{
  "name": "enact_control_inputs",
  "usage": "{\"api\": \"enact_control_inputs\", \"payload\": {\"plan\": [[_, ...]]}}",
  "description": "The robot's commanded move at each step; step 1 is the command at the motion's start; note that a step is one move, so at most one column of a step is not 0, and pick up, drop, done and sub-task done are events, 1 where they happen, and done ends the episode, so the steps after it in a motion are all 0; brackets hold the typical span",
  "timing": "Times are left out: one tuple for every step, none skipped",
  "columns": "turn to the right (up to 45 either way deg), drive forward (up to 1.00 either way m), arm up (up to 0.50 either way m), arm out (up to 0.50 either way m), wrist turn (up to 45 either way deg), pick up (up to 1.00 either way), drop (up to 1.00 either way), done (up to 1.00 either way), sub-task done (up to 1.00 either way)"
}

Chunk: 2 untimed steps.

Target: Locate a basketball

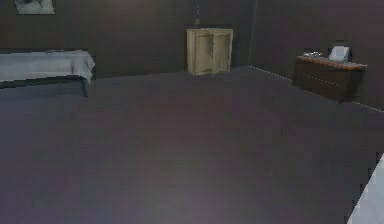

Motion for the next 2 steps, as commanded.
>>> {"api": "enact_control_inputs", "payload": {"plan": [[-18.0, 0.00, 0.00, 0.00, 0.0, 0.00, 0.00, 0.00, 0.00], [0.0, 0.40, 0.00, 0.00, 0.0, 0.00, 0.00, 0.00, 0.00]]}}
